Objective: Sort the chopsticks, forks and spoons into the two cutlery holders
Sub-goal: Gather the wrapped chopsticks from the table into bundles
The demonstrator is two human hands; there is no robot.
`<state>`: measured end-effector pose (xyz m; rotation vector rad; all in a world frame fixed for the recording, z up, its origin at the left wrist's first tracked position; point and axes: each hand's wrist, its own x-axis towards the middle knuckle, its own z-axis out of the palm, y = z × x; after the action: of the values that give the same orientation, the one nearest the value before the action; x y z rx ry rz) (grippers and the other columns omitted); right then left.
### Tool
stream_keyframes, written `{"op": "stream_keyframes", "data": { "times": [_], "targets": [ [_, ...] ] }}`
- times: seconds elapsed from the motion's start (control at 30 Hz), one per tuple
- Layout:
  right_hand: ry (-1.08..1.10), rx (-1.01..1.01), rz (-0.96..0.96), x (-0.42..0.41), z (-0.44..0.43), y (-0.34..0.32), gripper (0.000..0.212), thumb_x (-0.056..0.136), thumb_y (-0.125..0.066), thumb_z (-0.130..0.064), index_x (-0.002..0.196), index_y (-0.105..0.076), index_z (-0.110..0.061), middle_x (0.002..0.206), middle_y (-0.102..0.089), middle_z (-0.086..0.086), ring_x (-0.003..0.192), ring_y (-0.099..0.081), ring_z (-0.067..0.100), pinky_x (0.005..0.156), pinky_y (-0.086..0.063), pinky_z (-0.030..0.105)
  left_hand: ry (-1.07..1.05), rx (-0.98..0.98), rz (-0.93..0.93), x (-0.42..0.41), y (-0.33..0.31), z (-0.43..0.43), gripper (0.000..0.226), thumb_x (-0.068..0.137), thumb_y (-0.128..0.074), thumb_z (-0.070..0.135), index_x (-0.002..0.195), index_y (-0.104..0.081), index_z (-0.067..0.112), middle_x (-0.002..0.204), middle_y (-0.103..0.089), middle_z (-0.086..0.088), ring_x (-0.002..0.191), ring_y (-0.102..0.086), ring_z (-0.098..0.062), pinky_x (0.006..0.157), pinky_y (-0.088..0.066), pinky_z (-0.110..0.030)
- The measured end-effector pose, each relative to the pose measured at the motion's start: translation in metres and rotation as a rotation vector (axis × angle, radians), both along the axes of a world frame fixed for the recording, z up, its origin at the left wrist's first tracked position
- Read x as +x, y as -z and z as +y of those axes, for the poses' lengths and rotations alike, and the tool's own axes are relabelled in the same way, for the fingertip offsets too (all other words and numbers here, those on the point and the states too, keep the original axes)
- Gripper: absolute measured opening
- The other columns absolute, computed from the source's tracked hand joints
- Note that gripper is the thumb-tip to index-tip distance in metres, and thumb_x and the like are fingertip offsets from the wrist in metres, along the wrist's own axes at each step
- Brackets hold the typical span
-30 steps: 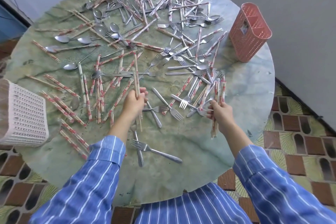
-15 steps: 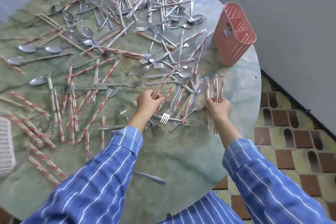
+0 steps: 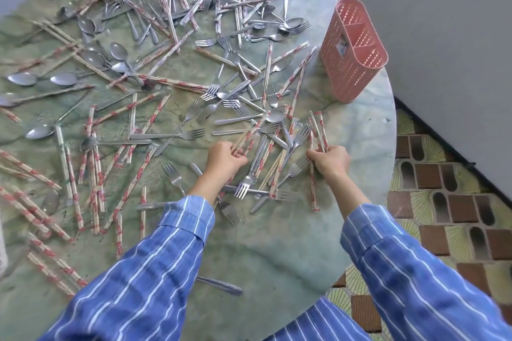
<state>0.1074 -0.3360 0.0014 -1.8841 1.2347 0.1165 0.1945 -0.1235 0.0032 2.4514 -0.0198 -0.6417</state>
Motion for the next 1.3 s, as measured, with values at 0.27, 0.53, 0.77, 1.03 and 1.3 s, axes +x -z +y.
{"op": "stream_keyframes", "data": {
  "times": [0.27,0.53,0.77,1.03,1.3],
  "targets": [
    [0.122,0.050,-0.151,-0.014,-0.010,-0.004,0.021,0.081,-0.062,-0.022,0.085,-0.070,-0.003,0.063,-0.063,-0.005,0.058,-0.054,0.010,0.055,-0.041,0.024,-0.021,-0.237,0.140,0.015,-0.004,0.026,0.011,0.091,-0.063,0.026,0.100,-0.063,0.020,0.084,-0.069,0.002,0.079,-0.064,-0.017,0.064,-0.050,-0.028],
    [0.052,0.244,-0.242,-0.014,0.015,-0.007,0.022,0.096,-0.055,-0.023,0.082,-0.064,-0.009,0.068,-0.064,0.001,0.055,-0.056,0.011,0.054,-0.046,0.022,-0.400,-0.863,0.203,0.018,-0.013,0.028,0.008,0.099,-0.050,0.014,0.104,-0.055,0.013,0.078,-0.072,0.003,0.066,-0.066,-0.007,0.067,-0.055,-0.024],
    [-0.092,0.153,-0.121,-0.005,0.053,0.009,0.026,0.086,-0.067,-0.032,0.079,-0.066,-0.007,0.060,-0.060,0.003,0.059,-0.061,0.021,0.068,-0.057,0.038,-0.533,-1.013,-0.045,0.025,-0.018,0.023,0.017,0.099,-0.050,0.026,0.111,-0.056,0.015,0.098,-0.072,-0.001,0.082,-0.069,-0.016,0.073,-0.056,-0.029],
    [-0.127,0.103,0.008,0.000,0.061,0.009,0.027,0.078,-0.073,-0.029,0.074,-0.069,-0.003,0.059,-0.062,0.005,0.058,-0.065,0.023,0.061,-0.058,0.037,-0.366,-0.760,0.041,0.020,-0.019,0.010,0.021,0.097,-0.051,0.039,0.096,-0.056,0.019,0.067,-0.053,0.005,0.049,-0.044,-0.006,0.049,-0.039,-0.022],
    [0.136,0.687,-0.146,-0.026,0.024,-0.006,0.019,0.080,-0.071,-0.004,0.072,-0.055,-0.008,0.050,-0.040,0.002,0.036,-0.034,0.010,0.037,-0.031,0.020,-0.001,-0.269,-0.025,0.006,-0.016,-0.023,0.025,0.087,-0.064,0.043,0.083,-0.064,0.018,0.075,-0.065,-0.002,0.069,-0.058,-0.018,0.063,-0.044,-0.028]
  ]
}}
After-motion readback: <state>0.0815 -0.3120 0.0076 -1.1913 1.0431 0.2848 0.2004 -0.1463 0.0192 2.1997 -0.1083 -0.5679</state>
